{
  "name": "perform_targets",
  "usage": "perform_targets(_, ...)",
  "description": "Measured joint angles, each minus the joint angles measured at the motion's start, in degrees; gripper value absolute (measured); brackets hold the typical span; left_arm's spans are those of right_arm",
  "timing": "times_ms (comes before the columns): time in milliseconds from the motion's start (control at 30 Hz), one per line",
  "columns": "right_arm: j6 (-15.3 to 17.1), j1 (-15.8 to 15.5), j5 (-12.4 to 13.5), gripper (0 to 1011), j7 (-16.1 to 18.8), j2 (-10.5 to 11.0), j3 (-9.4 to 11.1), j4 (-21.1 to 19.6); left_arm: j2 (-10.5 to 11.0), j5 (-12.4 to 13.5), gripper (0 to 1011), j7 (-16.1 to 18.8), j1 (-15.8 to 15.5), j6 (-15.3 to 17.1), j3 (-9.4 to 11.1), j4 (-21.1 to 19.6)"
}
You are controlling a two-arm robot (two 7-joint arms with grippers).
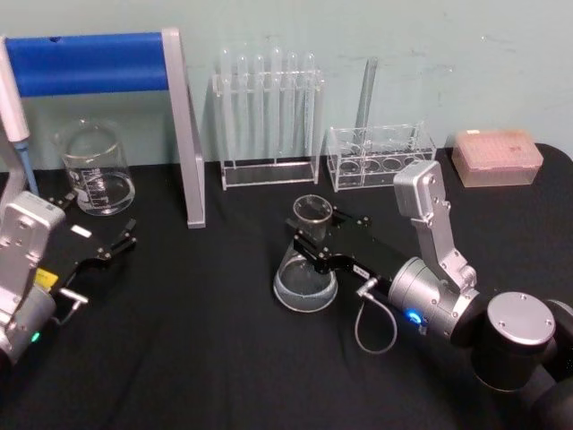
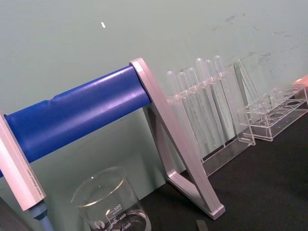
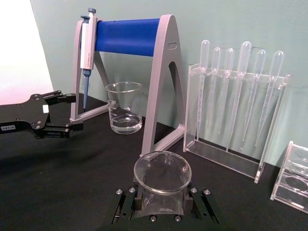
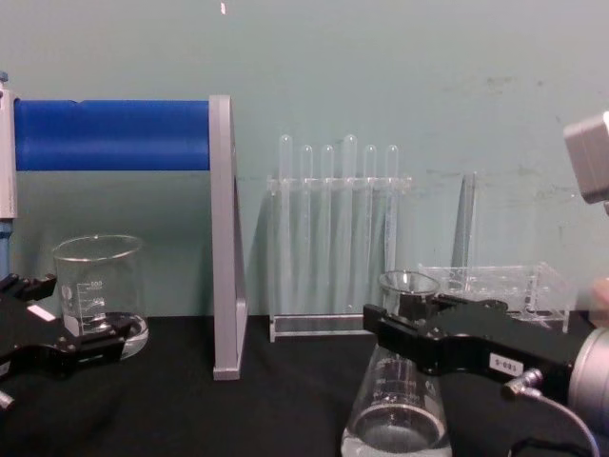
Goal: Grasp the erlenmeyer flask with one hand, shake it three times, then place it back.
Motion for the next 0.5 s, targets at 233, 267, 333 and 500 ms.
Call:
perform_targets(233, -0.5, -0.2, 0.0, 449, 0.0, -0.1, 0.0, 0.1, 0.0, 0.0, 1001, 0.0, 0.0, 0.0, 0.0, 0.0)
perform_targets(267, -0.5, -0.2, 0.0, 449, 0.0, -0.1, 0.1, 0.1, 0.0, 0.0, 1001, 0.0, 0.0, 0.0, 0.0, 0.0)
perform_targets(333, -0.6, -0.3, 0.0, 449, 0.0, -0.1, 0.1, 0.1, 0.0, 0.0, 1001, 0.0, 0.0, 0.0, 0.0, 0.0)
perform_targets(500, -0.8, -0.2, -0.3, 449, 0.0, -0.2, 0.0, 0.3, 0.0, 0.0, 1001, 0.0, 0.0, 0.0, 0.0, 0.0)
